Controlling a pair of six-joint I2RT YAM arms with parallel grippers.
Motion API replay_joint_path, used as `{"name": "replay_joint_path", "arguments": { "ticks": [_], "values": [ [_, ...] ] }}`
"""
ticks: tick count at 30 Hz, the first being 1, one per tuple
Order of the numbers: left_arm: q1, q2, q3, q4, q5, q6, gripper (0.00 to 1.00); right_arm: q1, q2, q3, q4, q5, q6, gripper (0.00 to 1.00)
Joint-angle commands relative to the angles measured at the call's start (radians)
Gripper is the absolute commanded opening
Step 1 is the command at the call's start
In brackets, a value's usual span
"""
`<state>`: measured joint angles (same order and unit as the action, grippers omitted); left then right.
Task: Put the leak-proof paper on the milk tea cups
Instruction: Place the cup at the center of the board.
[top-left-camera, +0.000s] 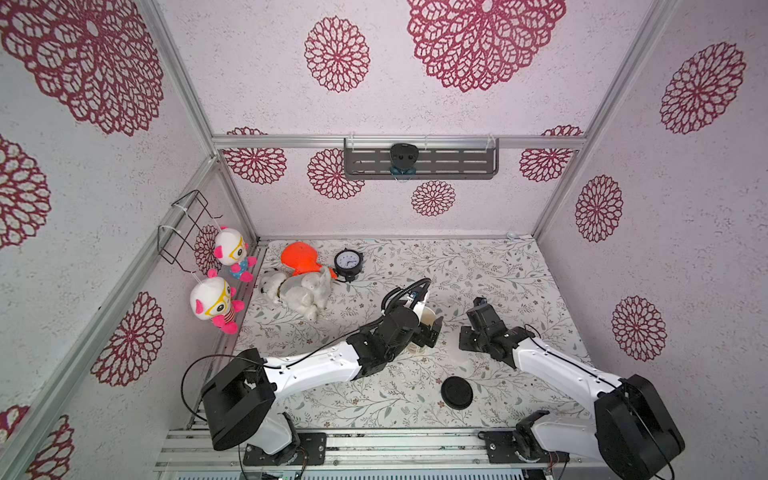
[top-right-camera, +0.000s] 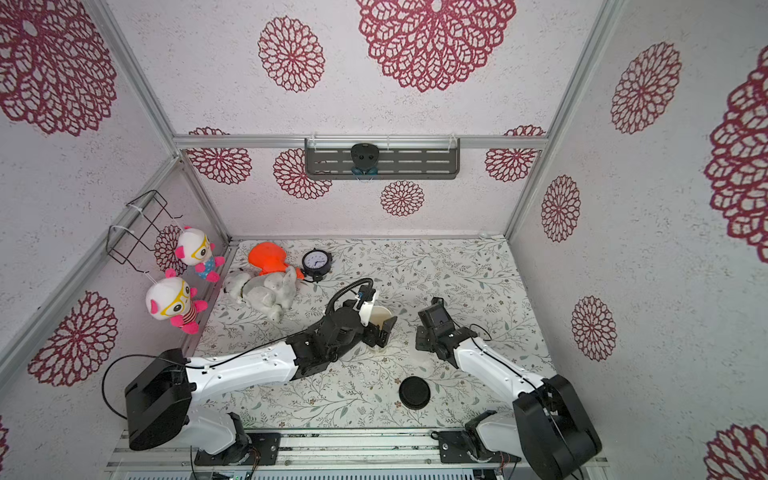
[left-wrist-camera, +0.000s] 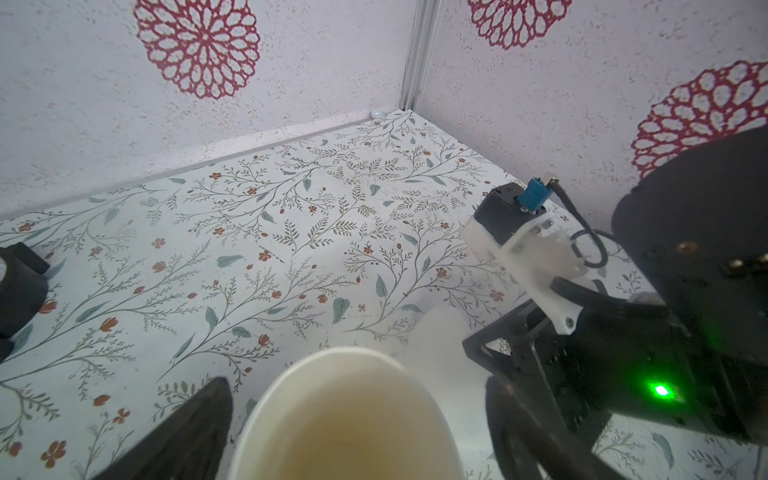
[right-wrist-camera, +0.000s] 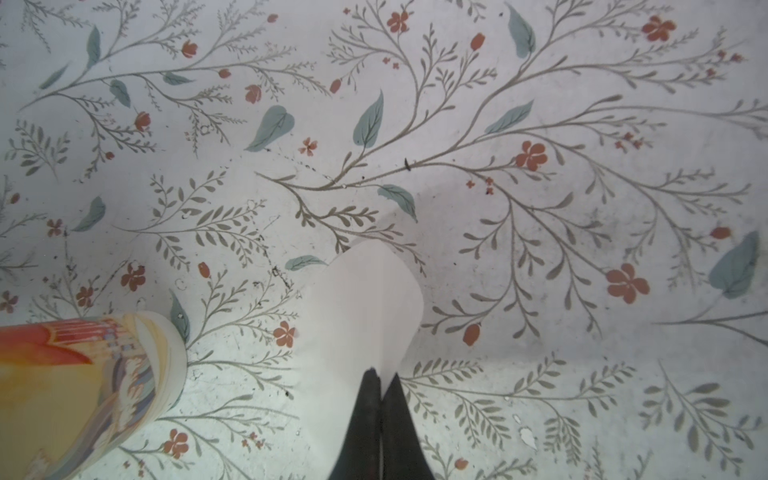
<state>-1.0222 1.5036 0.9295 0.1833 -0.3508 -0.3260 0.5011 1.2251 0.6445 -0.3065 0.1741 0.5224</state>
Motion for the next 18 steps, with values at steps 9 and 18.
{"name": "replay_joint_path", "arguments": {
  "ticks": [9,18],
  "values": [
    [-0.013,-0.108,0.086,-0.078,0.002,0.003,0.97,-0.035,-0.148,0.152,-0.110,-0.033,-0.070,0.00],
    [0.065,-0.311,0.041,-0.102,0.148,-0.106,0.98,-0.051,-0.223,0.294,-0.087,-0.168,-0.092,0.00]
  ]
}}
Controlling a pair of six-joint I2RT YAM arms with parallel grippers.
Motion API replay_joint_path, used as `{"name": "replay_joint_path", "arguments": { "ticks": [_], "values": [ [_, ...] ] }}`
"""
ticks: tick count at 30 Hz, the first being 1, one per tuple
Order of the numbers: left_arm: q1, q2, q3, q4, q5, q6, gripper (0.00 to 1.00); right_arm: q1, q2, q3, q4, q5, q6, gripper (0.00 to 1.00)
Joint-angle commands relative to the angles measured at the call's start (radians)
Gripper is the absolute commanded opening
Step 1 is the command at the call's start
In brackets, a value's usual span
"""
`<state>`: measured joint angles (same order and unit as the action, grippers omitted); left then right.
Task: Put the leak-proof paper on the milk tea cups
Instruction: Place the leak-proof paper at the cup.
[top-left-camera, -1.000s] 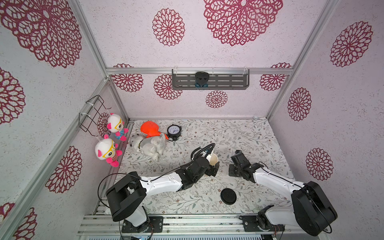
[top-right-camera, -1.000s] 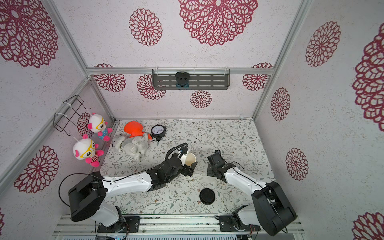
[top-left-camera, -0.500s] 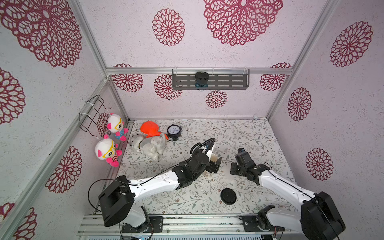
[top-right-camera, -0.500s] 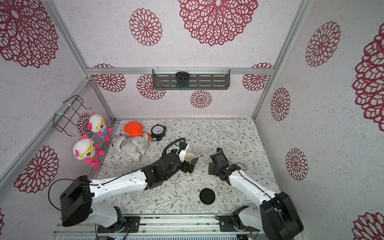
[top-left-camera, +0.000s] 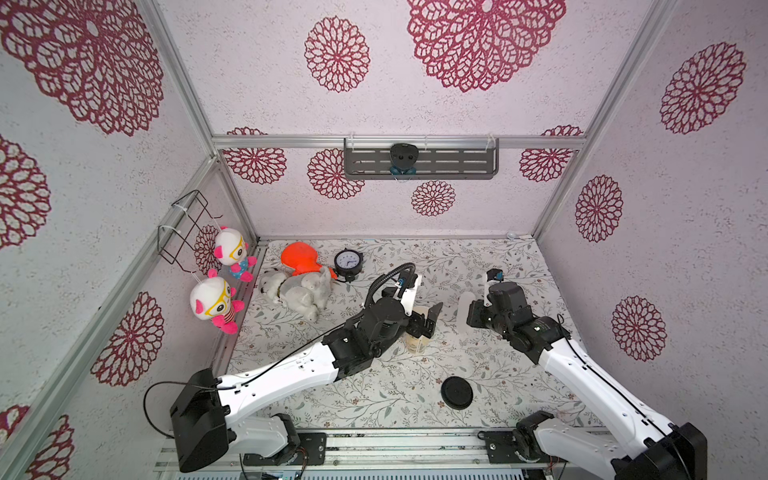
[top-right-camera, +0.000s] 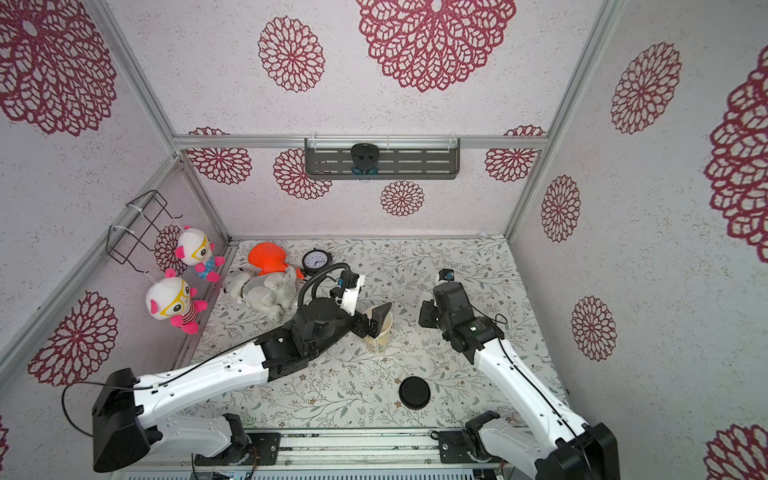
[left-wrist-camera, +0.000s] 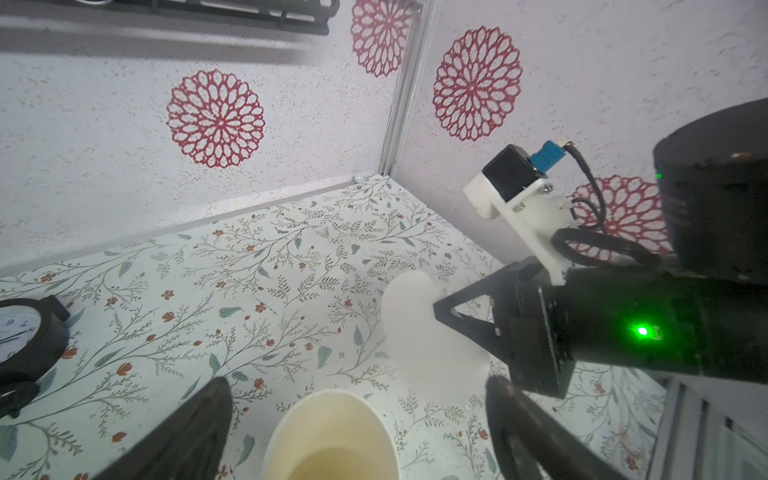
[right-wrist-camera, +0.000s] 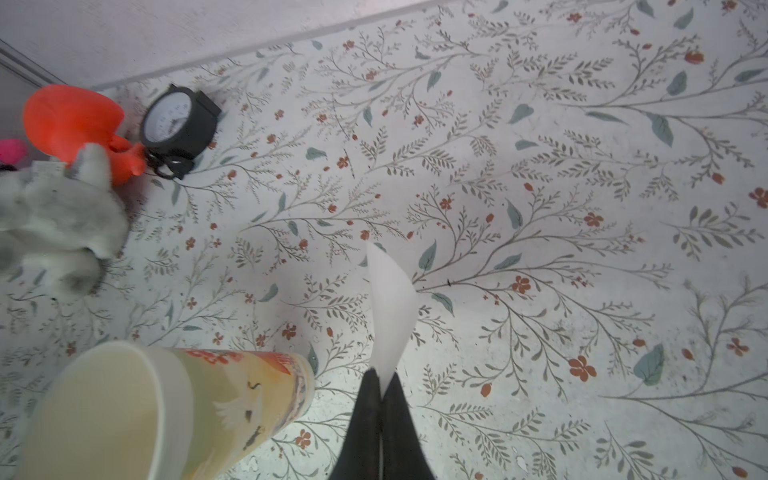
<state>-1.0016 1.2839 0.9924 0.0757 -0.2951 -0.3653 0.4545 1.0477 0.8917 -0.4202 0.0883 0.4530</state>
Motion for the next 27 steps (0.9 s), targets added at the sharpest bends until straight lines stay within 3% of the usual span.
{"name": "replay_joint_path", "arguments": {
  "ticks": [1,5,11,27],
  "values": [
    [0.083,-0.130,-0.059,0.031,0.166,-0.102,0.98,-0.004,-0.057,0.052,0.053,-0.113,-0.014,0.00],
    [0.244,-0.218,-0.188,0.134,0.424,-0.266,0.98,-0.005,-0.074,0.048,0.199,-0.283,0.042,0.00],
    [0.284,-0.175,-0.195,0.142,0.548,-0.320,0.99,-0.003,-0.040,-0.012,0.482,-0.536,0.192,0.00],
    [0.358,-0.042,-0.290,0.433,0.706,-0.509,0.85,0.007,-0.008,-0.143,0.783,-0.654,0.344,0.00]
  ]
}}
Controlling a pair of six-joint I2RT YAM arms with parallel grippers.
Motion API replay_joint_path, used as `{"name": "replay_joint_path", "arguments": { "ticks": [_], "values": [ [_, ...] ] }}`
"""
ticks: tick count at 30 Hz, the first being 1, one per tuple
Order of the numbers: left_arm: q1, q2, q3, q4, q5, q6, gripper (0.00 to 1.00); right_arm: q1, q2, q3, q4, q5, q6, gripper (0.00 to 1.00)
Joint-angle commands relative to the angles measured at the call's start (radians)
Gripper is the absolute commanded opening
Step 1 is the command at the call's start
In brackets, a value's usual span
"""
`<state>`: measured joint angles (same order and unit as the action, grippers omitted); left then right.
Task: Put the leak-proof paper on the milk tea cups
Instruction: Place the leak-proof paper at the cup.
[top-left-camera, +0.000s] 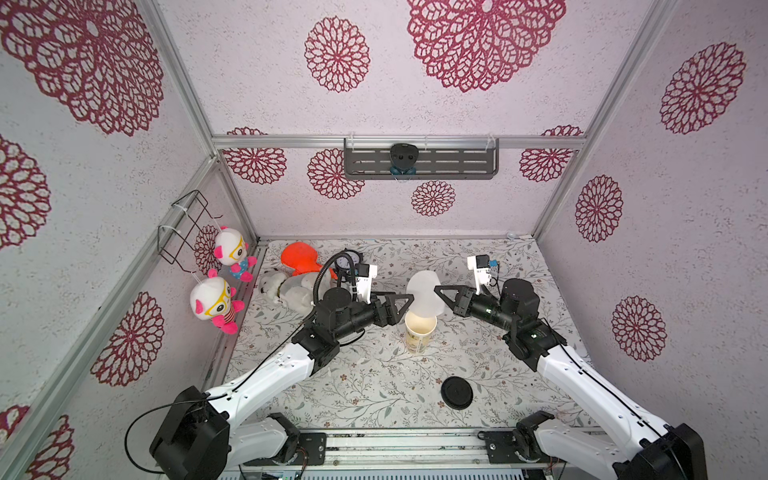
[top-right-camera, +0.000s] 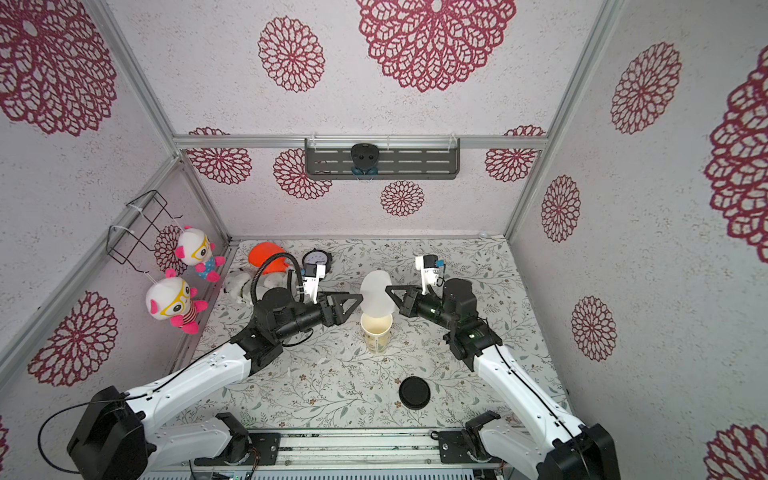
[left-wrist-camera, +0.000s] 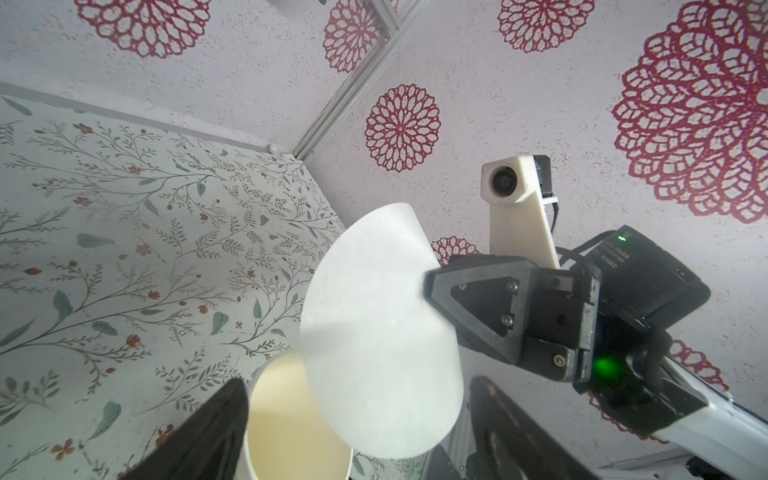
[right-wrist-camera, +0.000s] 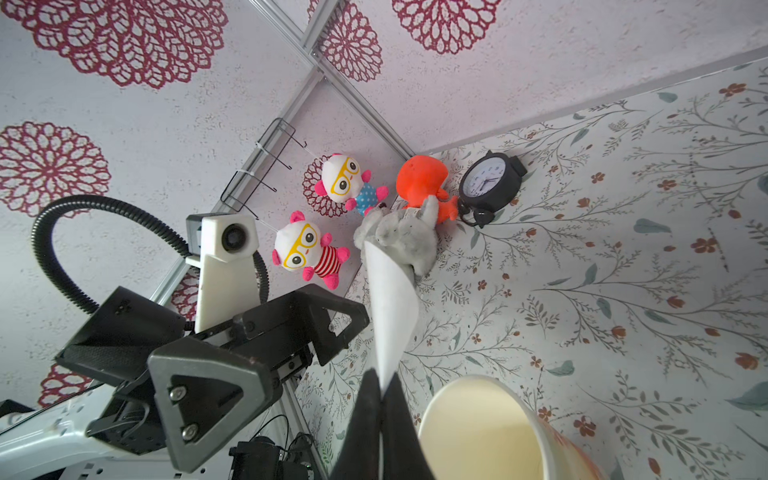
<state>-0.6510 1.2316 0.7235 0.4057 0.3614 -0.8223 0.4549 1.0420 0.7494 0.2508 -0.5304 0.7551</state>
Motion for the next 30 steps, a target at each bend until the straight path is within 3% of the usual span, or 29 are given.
{"name": "replay_joint_path", "arguments": {
  "ticks": [1,11,19,27,30],
  "values": [
    [0.010,0.017,-0.026,0.128,0.057,-0.065,0.83,0.006,0.000,-0.006,0.122,-0.037,0.048,0.00],
    [0.025,0.068,-0.038,0.228,0.106,-0.122,0.70,0.009,0.015,-0.033,0.178,-0.050,0.077,0.00],
    [0.031,0.059,-0.061,0.245,0.111,-0.136,0.45,0.010,0.030,-0.044,0.182,-0.050,0.075,0.00],
    [0.030,0.035,-0.084,0.194,0.081,-0.143,0.00,0.010,0.005,-0.033,0.022,0.007,-0.013,0.00],
    [0.026,0.021,-0.076,0.119,0.048,-0.129,0.00,0.018,-0.018,-0.015,-0.090,0.072,-0.059,0.00]
  ]
}}
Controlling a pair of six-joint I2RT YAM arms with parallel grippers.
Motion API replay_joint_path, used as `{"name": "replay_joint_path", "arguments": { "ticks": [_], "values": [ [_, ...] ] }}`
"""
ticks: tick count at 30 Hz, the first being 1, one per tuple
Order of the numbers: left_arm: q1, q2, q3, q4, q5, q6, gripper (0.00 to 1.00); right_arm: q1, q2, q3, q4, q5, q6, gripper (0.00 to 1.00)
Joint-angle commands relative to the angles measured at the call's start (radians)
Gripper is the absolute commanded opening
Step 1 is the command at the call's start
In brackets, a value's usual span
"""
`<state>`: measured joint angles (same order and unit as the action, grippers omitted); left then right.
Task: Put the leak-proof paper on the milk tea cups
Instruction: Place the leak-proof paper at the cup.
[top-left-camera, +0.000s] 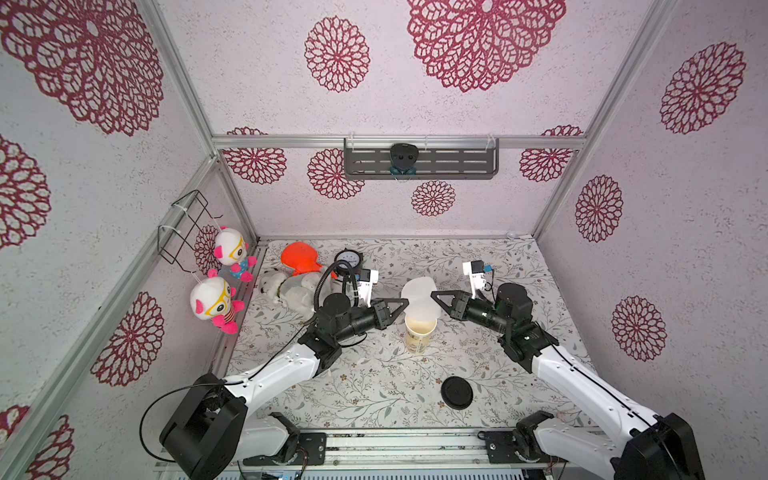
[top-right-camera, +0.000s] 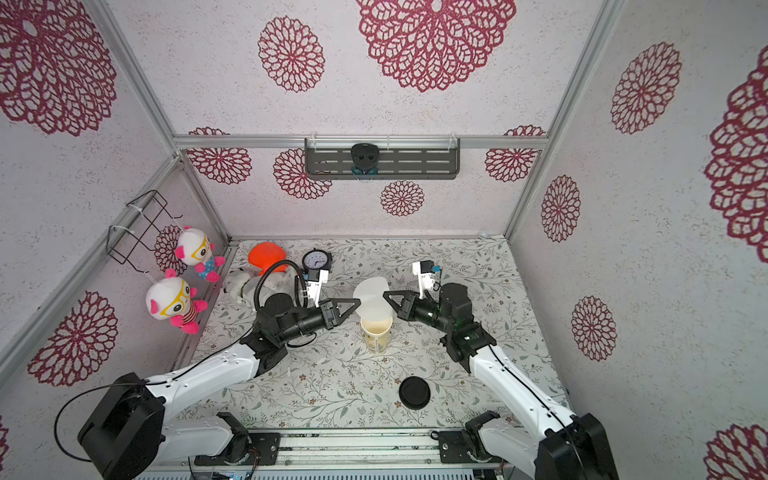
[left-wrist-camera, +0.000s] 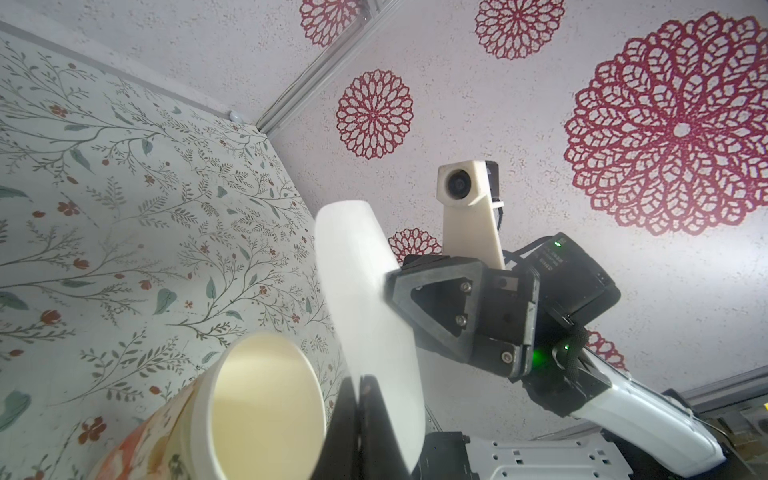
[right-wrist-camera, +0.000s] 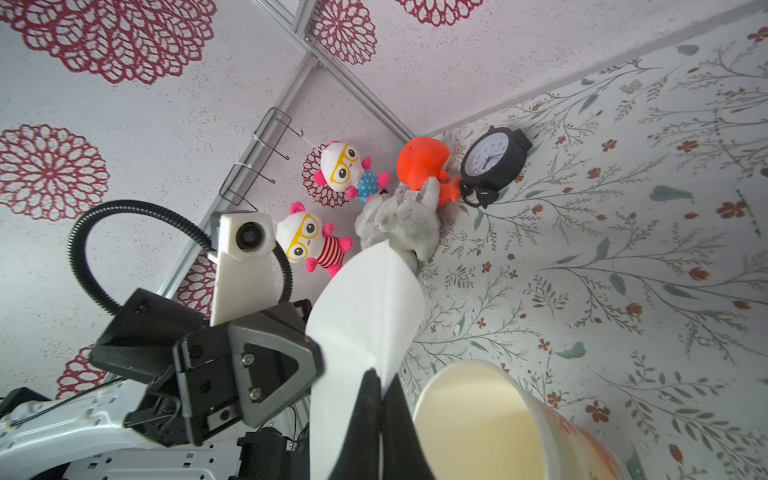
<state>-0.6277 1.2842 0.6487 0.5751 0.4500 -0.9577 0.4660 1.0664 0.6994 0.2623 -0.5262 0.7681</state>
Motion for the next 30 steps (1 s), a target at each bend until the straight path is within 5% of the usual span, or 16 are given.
{"name": "replay_joint_path", "arguments": {
  "ticks": [1,9,30],
  "values": [
    [0.001,-0.034,-0.004,-0.050,-0.042,0.003,0.00,0.009,-0.049,0.041,-0.132,0.086,-0.086,0.03],
    [-0.017,0.005,0.018,-0.106,-0.019,-0.043,0.00,0.013,-0.080,0.084,-0.350,0.221,-0.178,0.33],
    [-0.052,0.035,0.179,-0.180,-0.020,-0.159,0.00,0.013,-0.111,0.085,-0.429,0.318,-0.219,0.51]
  ]
}}
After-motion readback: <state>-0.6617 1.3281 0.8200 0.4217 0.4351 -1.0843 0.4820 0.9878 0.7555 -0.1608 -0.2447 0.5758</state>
